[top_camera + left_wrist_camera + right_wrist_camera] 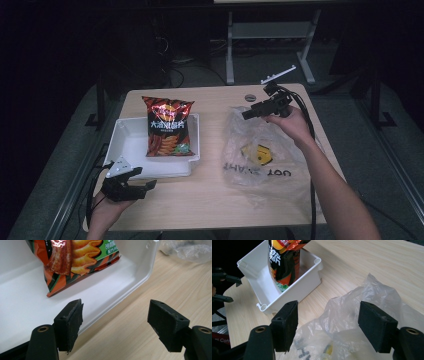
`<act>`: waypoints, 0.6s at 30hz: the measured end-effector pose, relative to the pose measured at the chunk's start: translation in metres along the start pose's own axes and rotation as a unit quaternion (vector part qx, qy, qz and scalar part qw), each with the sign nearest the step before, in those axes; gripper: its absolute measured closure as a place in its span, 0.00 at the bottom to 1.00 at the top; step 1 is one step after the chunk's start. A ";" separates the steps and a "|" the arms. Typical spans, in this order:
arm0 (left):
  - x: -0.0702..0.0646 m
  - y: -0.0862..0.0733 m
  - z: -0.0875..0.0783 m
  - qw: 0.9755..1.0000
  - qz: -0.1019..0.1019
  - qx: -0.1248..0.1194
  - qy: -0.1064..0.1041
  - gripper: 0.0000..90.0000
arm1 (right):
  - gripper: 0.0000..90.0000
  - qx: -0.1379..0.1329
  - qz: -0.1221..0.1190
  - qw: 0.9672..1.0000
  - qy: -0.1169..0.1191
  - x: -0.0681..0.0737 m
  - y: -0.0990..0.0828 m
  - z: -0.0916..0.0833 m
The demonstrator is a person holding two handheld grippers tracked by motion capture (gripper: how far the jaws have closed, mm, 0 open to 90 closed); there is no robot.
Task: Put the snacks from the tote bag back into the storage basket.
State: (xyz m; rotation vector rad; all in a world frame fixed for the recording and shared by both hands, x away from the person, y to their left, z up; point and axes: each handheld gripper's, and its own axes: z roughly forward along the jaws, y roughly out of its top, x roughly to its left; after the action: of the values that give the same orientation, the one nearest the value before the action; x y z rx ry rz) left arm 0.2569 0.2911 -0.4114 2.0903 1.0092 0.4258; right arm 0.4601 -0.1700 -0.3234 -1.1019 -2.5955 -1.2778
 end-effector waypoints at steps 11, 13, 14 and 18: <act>0.000 0.000 0.000 1.000 0.000 0.000 0.000 0.31 | 0.35 -0.009 -0.001 1.000 -0.003 0.001 -0.010 -0.015; -0.001 0.000 0.000 1.000 0.001 0.001 0.000 0.31 | 0.35 -0.009 0.000 1.000 -0.003 0.000 -0.014 -0.016; -0.001 0.000 0.001 1.000 0.001 0.003 -0.001 0.31 | 0.35 -0.008 -0.001 1.000 -0.003 0.000 -0.015 -0.017; -0.001 0.000 0.002 1.000 0.002 0.003 -0.002 0.31 | 0.33 -0.003 0.005 1.000 -0.002 -0.002 -0.021 -0.020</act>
State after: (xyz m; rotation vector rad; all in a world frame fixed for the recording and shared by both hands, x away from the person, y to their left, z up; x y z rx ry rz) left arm 0.2572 0.2891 -0.4121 2.0974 1.0064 0.4208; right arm 0.4437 -0.1940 -0.3247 -1.1196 -2.5870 -1.2834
